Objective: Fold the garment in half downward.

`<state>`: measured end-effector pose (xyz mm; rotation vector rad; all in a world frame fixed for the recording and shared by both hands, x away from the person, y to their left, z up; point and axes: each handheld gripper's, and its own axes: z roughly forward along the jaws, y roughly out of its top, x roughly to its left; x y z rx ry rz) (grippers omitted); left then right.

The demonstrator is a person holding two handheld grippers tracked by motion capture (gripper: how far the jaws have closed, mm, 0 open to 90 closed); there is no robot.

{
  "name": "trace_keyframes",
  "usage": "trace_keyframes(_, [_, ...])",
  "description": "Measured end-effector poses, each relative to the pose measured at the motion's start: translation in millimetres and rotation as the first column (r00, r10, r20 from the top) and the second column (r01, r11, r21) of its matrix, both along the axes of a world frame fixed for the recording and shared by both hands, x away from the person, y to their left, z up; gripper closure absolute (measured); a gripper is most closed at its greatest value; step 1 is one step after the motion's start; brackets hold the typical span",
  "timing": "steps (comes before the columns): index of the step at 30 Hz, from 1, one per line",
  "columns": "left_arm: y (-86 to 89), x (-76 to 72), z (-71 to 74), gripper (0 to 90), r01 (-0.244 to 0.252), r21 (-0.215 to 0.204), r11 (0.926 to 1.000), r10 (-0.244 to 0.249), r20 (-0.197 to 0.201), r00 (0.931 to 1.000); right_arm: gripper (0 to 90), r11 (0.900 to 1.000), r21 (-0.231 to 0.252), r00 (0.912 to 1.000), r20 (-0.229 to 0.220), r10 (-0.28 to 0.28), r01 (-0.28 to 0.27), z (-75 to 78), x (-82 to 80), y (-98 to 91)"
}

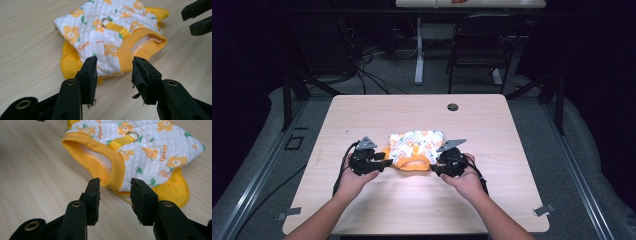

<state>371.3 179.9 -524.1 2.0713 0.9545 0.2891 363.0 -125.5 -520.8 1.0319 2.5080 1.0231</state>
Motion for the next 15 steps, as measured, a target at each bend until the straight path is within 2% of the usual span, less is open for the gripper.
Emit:
trace_keyframes(5, [11.1,-10.9,-4.0,55.0,-0.002,-0.004,1.0000,0.002,-0.004,1.0000,59.2,0.9997,0.025,1.0000,-0.006,-0.005,0.005,-1.0,-11.1,-5.7])
trace_keyframes(9, [19.6,-21.1,-8.2,54.8,-0.013,-0.008,0.9999,0.013,0.009,0.9999,59.0,0.9998,0.020,0.9999,0.010,-0.007,0.007,-3.3,-22.9,-11.7])
trace_keyframes(11, [24.1,-27.0,-11.4,54.4,-0.020,-0.014,0.9997,0.020,0.004,0.9998,58.7,0.9997,0.022,0.9999,0.014,-0.009,0.008,-4.8,-27.9,-14.8])
trace_keyframes(15, [29.8,-40.8,-19.2,51.4,-0.035,-0.007,0.9994,0.035,0.027,0.9990,56.5,0.9980,0.054,0.9988,0.032,-0.036,0.034,-9.5,-39.6,-23.4])
